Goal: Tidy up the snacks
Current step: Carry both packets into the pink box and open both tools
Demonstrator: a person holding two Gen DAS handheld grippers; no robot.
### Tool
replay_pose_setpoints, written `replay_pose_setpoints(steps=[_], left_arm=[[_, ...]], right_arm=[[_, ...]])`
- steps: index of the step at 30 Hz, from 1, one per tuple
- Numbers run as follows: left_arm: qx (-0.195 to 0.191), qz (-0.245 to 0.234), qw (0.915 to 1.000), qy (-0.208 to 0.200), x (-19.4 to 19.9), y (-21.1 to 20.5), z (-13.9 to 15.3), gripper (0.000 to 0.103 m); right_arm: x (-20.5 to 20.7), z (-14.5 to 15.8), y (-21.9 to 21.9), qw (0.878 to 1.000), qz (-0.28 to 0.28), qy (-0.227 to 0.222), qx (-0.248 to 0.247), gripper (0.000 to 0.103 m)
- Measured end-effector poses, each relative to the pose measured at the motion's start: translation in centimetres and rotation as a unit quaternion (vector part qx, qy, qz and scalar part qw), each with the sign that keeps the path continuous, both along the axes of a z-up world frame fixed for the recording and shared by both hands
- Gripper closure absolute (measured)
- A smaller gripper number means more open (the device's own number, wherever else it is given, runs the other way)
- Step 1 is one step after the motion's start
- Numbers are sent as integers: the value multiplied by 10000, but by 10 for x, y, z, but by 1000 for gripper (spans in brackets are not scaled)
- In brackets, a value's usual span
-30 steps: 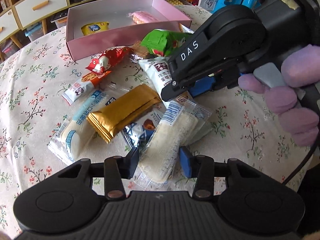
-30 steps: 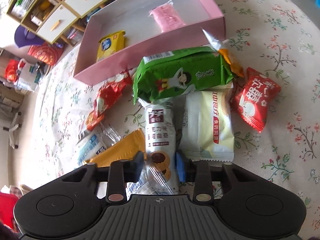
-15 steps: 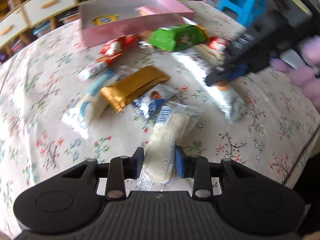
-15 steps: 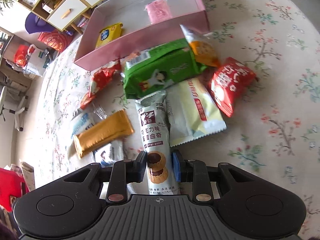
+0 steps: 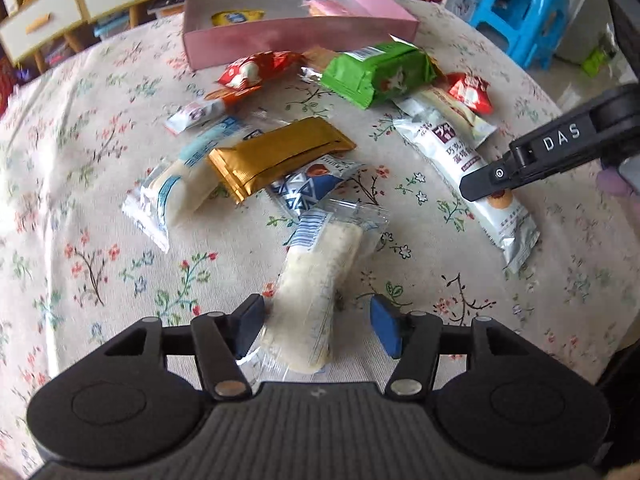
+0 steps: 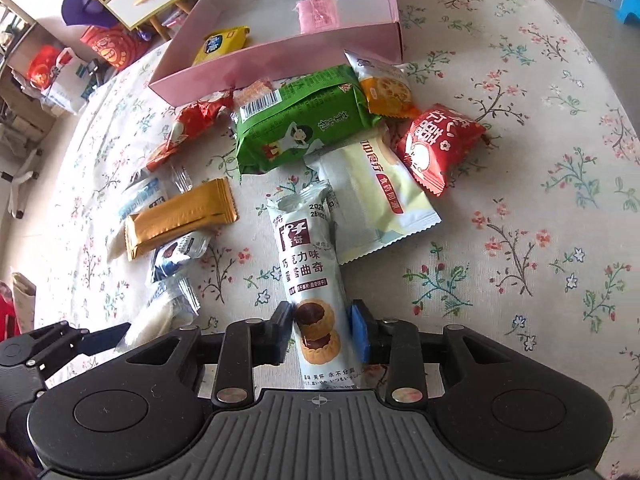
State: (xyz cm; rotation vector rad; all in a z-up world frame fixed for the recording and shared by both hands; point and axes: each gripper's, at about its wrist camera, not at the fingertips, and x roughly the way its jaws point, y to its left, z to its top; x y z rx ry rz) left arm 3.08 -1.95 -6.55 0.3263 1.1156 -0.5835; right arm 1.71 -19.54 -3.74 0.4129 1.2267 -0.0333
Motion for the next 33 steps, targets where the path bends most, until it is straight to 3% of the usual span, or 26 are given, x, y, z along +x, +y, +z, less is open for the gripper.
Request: replay_pose_setpoints(steps=[5,9,18,33], left_arm=[[128,-14,9998,-174,2,-9,-4,50],[93,20,9998,-201,6,-8,-1,66],[-431,192,9986,220,11,1,6,77],[-1255,543,9901,323,21,11,36,78]], right_arm=[[0,-3,8,9998,166,27,-141,65],[0,-3,14,9993,242,-35,-267,69],[-1,4,16,9995,295,-88,-21,74],[-4,36,0,9961,-43,-488,733,76]])
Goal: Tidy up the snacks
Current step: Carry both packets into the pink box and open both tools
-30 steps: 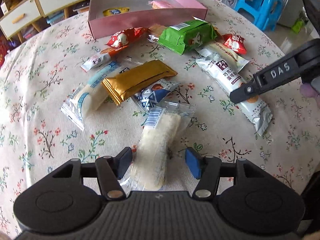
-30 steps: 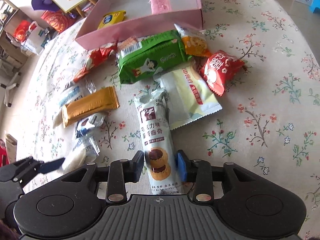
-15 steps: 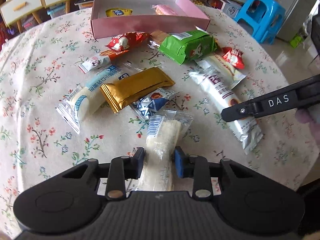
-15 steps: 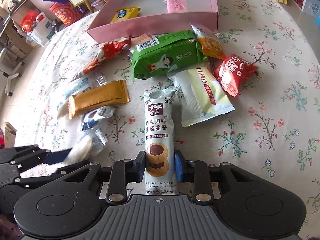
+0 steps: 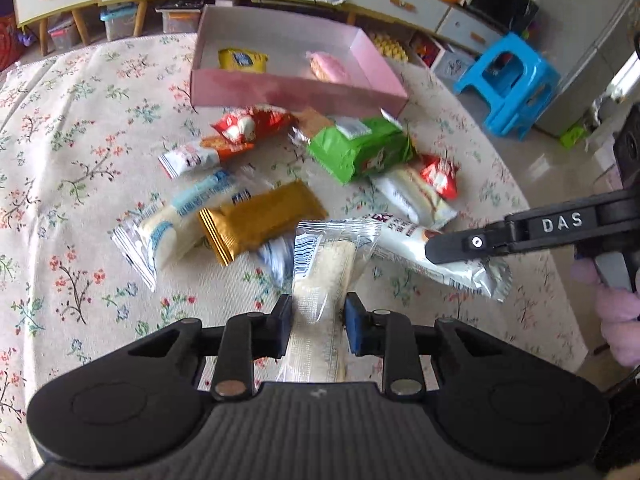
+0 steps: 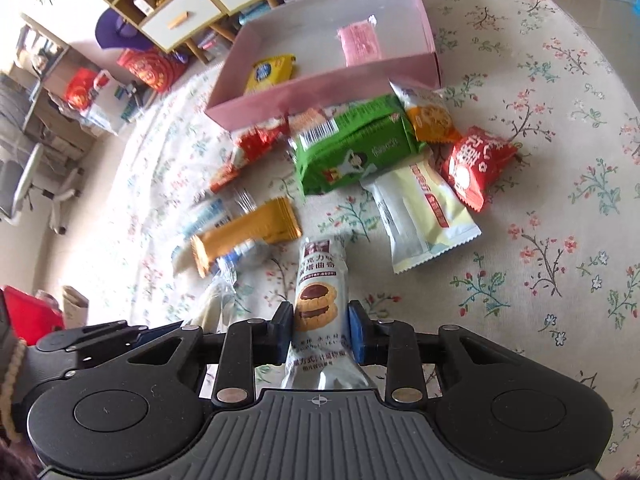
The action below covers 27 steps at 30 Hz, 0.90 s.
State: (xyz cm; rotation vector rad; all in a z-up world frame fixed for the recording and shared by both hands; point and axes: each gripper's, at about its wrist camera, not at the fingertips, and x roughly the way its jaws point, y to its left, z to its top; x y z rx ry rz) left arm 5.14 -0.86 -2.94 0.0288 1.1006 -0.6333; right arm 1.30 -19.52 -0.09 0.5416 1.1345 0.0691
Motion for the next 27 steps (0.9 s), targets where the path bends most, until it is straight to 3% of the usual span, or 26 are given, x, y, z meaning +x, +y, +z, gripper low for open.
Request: replay_pose_setpoints(steps=[16,27], left_arm=[[-542,638,9964,-132,31,6,26,78],[-530,678,9959,-274,81,-25,34,78]], right_arm=[[4,39,-25,9958,-466,-562,554,76],[52,55,-55,9892,-1121,-827,459,76]])
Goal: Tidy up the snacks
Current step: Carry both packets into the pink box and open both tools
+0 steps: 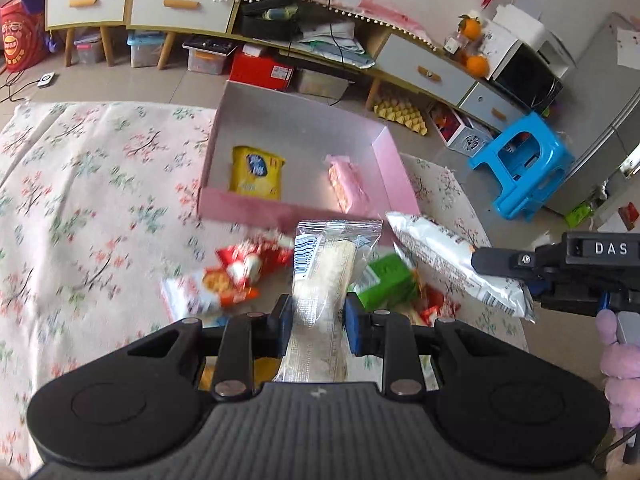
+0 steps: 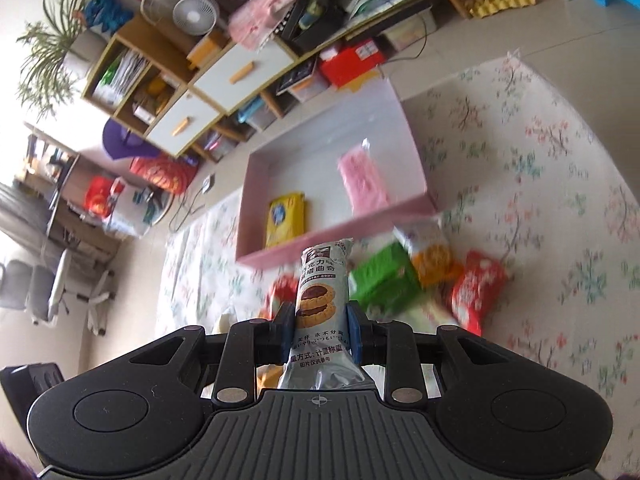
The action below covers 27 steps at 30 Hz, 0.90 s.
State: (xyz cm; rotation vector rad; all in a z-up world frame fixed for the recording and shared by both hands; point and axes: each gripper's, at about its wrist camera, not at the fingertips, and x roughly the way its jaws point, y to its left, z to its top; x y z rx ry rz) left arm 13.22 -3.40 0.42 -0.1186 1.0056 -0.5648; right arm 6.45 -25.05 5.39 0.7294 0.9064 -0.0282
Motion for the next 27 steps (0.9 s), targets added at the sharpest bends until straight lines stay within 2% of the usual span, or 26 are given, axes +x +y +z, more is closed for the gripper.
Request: replay_pose_setpoints(steps=[8,14,22,27], left_arm=[[33,34,9999,-133,49,-29,-8,78],[-9,231,9996,-136,89,-47,-21,78],[274,156,9986,-430,114,-69,-30,78],[614,119,9959,-657,123,-78,-37,78]], right_arm=[[44,-13,-21,9986,-379,-313,-171,76],[78,-39,-33,9964,-578,-370,-501,76],[116,-59,-36,9933,-538,-302,-981,76],[130,-66,-33,9916,-453,-317,-1170,76]])
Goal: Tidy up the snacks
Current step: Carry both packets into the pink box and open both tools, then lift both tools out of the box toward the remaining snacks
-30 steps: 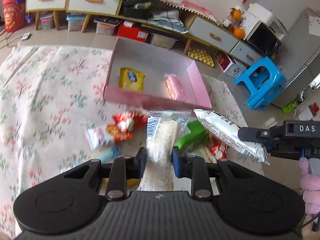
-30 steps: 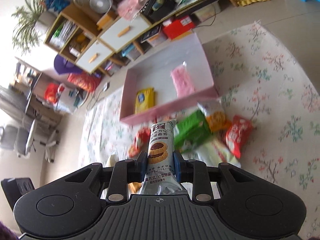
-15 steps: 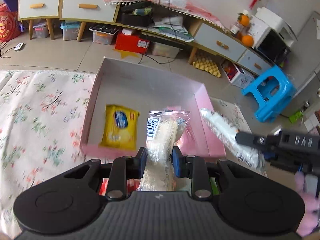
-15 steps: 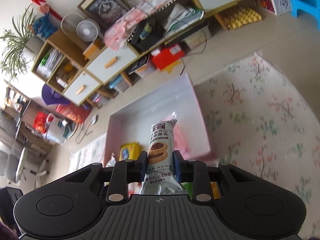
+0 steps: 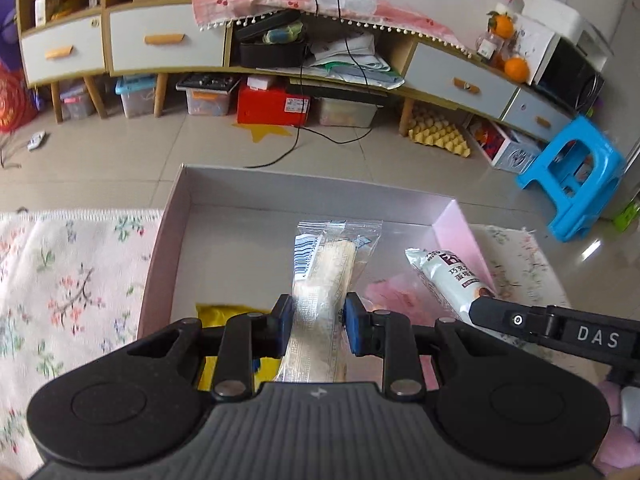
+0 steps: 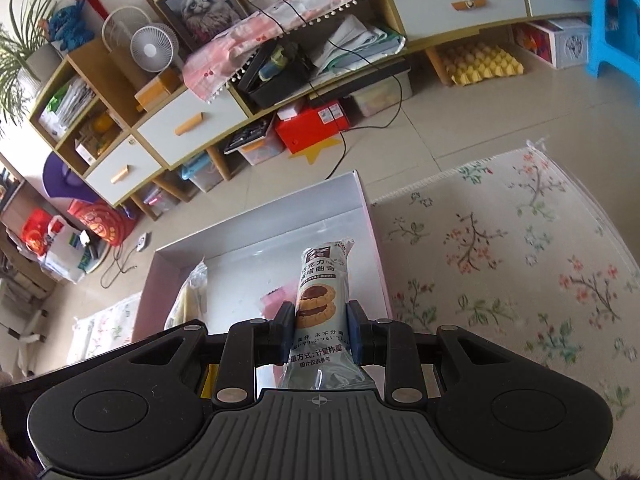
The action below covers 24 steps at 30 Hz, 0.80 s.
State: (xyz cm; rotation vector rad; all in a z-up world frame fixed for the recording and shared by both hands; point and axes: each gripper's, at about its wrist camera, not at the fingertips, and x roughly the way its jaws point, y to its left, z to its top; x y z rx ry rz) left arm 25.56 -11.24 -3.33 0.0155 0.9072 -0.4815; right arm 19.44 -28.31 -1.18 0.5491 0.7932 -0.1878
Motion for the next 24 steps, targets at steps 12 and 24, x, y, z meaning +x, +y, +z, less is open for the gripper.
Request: replay_pose_setpoints(steps=[12,24], left_arm=[[83,-26,9997,-221,3,-7,-1,73],[314,-84,9993,-190,-16,-4,16,35]], right_arm=[[9,-6,0,9999,100,19,6,67],[-14,20,-1,9999,67,-84,1,34]])
